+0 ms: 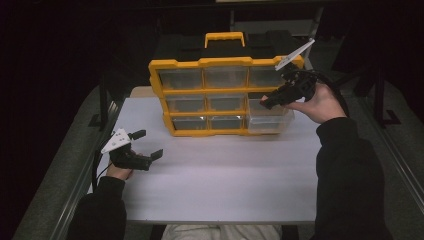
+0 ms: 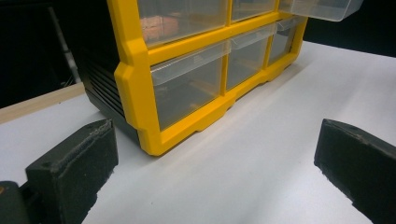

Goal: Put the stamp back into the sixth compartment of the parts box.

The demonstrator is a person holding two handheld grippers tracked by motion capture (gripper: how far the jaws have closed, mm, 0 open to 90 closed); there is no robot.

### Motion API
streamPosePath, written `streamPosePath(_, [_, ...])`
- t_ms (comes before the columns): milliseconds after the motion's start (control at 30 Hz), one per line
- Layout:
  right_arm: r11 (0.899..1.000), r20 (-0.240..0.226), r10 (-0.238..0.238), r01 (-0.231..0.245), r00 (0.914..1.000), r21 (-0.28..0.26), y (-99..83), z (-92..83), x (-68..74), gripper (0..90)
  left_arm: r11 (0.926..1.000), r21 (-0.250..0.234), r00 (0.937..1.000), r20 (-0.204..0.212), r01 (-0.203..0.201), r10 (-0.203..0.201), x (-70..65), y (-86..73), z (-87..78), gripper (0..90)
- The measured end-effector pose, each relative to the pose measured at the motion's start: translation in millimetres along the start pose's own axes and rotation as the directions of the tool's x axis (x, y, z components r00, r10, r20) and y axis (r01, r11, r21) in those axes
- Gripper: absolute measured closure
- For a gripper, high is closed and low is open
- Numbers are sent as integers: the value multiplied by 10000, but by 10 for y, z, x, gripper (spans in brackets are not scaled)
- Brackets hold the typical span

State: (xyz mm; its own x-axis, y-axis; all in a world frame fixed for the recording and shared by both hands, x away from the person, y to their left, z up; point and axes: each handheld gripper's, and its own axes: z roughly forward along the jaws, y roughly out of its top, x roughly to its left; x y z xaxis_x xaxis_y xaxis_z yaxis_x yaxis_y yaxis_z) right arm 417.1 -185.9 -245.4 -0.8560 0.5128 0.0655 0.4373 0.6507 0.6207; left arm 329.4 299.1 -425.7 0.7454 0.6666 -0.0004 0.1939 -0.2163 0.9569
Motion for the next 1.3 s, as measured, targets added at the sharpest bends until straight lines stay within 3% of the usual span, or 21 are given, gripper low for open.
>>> streamPosePath(633, [9994, 218, 184, -191, 9996, 288, -159, 140, -95, 644, 10000, 39, 10000, 11, -18, 18, -5, -1, 5, 0])
streamPosePath(900, [9997, 545, 200, -194, 9983, -118, -155, 71, -65, 540, 10000, 40, 10000, 17, -20, 20, -7, 0, 4, 0])
streamPosePath(1300, [9965, 1025, 540, -471, 9933, -683, -218, -139, 97, 215, 10000, 66, 10000, 12, -48, 48, -11, 0, 2, 0])
